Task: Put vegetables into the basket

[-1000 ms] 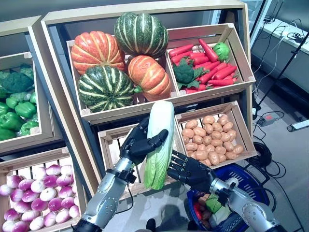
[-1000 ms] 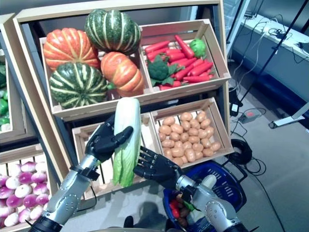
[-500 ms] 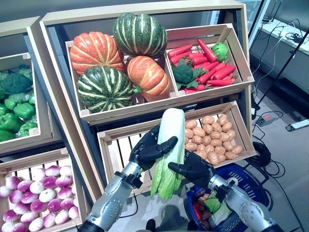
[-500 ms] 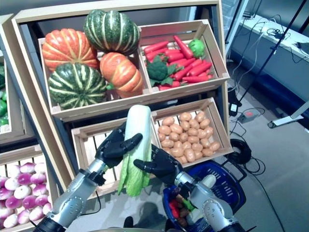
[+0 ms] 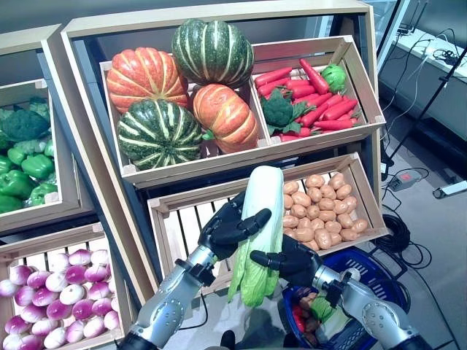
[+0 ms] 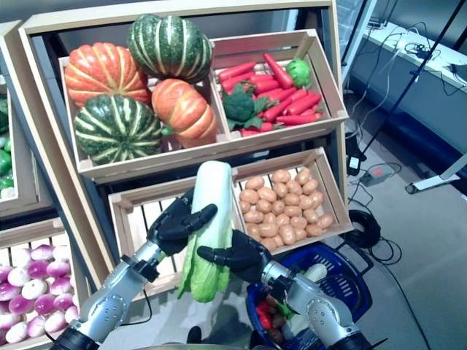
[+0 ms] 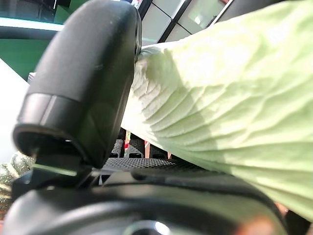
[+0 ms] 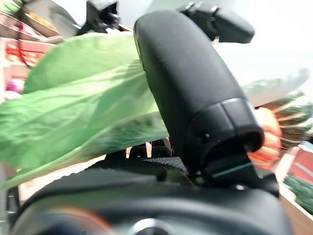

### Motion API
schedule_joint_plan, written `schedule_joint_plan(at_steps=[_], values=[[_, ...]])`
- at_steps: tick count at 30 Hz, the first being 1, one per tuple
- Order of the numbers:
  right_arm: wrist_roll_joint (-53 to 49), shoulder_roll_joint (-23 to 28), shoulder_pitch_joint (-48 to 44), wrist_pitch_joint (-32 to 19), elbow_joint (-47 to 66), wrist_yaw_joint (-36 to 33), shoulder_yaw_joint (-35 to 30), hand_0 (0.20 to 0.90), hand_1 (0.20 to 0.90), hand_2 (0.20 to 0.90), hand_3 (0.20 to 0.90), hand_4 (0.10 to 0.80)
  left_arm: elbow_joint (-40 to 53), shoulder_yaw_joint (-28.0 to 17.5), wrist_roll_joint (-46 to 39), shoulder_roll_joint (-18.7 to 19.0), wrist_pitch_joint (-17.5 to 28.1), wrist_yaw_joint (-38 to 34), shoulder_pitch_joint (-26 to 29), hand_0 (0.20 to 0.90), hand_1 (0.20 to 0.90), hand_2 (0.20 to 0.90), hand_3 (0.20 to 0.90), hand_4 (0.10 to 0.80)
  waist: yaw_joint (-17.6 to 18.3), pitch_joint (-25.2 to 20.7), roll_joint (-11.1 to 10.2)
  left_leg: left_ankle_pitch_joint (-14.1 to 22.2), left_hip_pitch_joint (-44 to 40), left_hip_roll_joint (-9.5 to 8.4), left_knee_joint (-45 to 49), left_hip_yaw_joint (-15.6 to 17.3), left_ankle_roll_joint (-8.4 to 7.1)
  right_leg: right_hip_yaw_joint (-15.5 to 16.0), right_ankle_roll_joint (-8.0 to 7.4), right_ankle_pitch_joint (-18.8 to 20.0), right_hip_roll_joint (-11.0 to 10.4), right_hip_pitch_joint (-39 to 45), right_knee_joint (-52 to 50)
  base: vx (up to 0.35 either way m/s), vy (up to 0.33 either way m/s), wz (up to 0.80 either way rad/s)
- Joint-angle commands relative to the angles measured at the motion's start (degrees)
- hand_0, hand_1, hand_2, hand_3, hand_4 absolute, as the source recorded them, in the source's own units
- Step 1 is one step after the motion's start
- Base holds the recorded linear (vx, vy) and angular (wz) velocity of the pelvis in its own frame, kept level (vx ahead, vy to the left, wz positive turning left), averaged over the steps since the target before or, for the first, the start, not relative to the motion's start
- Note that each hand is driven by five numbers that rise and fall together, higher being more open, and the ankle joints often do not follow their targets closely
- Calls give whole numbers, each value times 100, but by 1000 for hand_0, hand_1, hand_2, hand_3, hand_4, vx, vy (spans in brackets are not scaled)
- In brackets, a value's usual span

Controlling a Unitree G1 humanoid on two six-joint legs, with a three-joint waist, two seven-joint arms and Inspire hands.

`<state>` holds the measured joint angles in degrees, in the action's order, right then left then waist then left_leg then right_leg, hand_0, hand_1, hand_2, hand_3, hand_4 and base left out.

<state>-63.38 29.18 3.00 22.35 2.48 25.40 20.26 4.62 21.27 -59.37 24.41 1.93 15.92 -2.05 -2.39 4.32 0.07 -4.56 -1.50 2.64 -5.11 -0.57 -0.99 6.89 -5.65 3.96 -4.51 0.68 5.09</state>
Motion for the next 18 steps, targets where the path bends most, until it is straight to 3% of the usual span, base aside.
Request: schedule_joint_plan(at_steps=[1, 11, 12, 13, 14, 15, 18], values=[[-226, -150, -323, 180, 262, 795, 360, 900, 900, 900, 900, 800, 660, 14, -274, -203, 654, 494, 742, 300, 300, 300, 300, 400, -51, -460, -256, 407, -78, -129, 11, -91, -39, 193, -151, 16, -338, 287, -9, 0, 0, 0], [23, 74, -200, 700, 12, 998, 454, 900, 900, 900, 900, 800, 769, -11, -89, 24, 1049, 650, 842, 300, 300, 300, 300, 400, -34, -482, -265, 390, -77, -130, 11, -120, -46, 157, -146, 26, -330, 295, -9, 0, 0, 0], [7, 72, -204, 716, -22, 1012, 461, 804, 804, 804, 804, 736, 772, -13, -54, 31, 1104, 662, 856, 300, 300, 300, 300, 400, -34, -484, -265, 391, -77, -131, 11, -124, -46, 155, -146, 27, -330, 293, -9, 0, 0, 0], [5, 70, -210, 737, -43, 1012, 471, 552, 552, 552, 552, 568, 781, -8, -25, 37, 1152, 663, 872, 300, 300, 300, 300, 400, -32, -486, -265, 390, -74, -132, 11, -129, -46, 150, -145, 27, -328, 290, -9, 0, 0, 0], [25, 72, -215, 753, -62, 1027, 472, 389, 389, 389, 389, 460, 780, -4, 6, 46, 1197, 678, 884, 300, 300, 300, 300, 400, -29, -486, -266, 391, -74, -134, 11, -134, -44, 143, -144, 26, -326, 289, -9, 0, 0, 0], [43, 76, -215, 761, -75, 1042, 468, 300, 300, 300, 300, 400, 777, -3, 16, 53, 1225, 687, 888, 300, 300, 300, 300, 400, -27, -486, -266, 393, -76, -136, 11, -138, -43, 138, -144, 25, -325, 290, -9, 0, 0, 0], [67, 81, -199, 757, -80, 1084, 464, 300, 300, 300, 300, 400, 809, -7, 142, 61, 1292, 692, 927, 300, 300, 300, 300, 400, -15, -491, -259, 396, -85, -134, 11, -141, -47, 129, -143, 21, -324, 300, -9, 0, 0, 0]])
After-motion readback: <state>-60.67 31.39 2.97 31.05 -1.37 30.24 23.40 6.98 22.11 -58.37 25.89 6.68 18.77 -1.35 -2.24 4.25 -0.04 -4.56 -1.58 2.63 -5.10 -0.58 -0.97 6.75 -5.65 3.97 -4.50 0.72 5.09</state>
